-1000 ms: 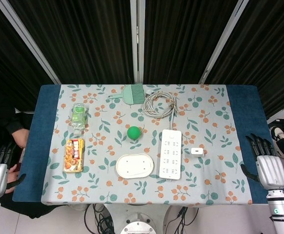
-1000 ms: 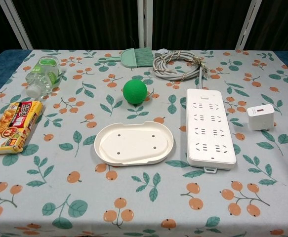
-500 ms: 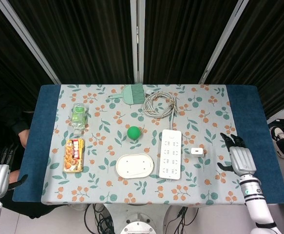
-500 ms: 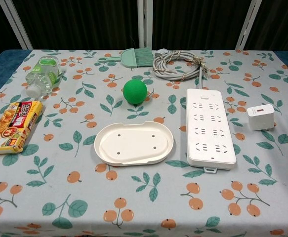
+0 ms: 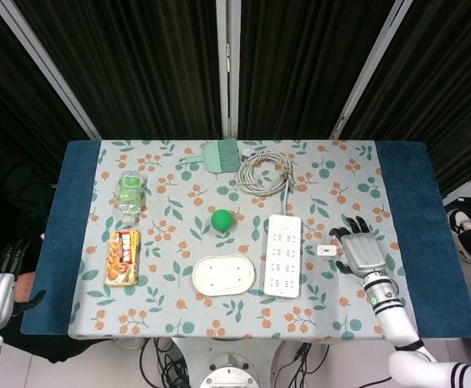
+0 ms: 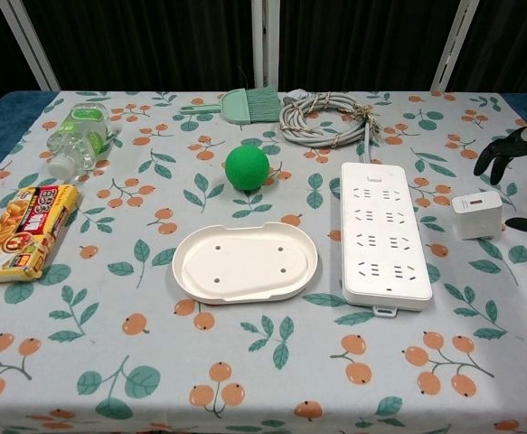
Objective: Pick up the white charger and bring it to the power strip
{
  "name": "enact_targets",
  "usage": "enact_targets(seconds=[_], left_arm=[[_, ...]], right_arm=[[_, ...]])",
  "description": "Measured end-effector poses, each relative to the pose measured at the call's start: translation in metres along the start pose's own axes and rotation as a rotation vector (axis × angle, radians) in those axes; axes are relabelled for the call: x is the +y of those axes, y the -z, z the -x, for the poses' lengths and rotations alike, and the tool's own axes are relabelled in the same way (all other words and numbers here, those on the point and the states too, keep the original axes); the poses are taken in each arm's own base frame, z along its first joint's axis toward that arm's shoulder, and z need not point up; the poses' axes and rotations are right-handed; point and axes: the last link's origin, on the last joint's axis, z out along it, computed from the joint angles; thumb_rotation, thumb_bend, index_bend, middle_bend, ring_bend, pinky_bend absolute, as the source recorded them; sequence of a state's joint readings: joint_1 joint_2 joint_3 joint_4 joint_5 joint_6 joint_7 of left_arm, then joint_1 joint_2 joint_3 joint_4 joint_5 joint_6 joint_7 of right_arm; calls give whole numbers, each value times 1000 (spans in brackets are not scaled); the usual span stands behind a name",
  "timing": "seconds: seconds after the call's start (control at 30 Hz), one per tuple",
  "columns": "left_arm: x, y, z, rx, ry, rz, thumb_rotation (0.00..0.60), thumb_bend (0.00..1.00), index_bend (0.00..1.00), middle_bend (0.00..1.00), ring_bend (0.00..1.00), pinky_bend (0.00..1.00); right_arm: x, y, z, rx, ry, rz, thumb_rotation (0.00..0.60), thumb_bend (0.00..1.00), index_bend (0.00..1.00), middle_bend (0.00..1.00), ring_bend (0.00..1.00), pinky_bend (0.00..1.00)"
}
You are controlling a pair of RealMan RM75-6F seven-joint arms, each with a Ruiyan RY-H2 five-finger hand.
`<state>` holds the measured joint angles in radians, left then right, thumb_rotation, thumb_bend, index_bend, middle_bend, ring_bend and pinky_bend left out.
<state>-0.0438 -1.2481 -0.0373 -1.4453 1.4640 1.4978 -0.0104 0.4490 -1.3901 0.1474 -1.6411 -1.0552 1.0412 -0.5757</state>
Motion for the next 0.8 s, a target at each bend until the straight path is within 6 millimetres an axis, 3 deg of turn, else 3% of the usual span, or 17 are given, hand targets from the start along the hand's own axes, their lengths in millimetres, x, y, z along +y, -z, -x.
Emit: enact_targets(seconds=[0.2,0.8], left_arm=[[-2,2,1,0,5,-4,600,153,37,0,0,0],[-8,6,5,-9,17,-22,600,152,36,0,0,0]], right_arm=[[-18,-13,11,-30,63,-39,600,222,338,333,99,5],[-18,-16,10,-15,106,-54,600,298,446,434,171,15]])
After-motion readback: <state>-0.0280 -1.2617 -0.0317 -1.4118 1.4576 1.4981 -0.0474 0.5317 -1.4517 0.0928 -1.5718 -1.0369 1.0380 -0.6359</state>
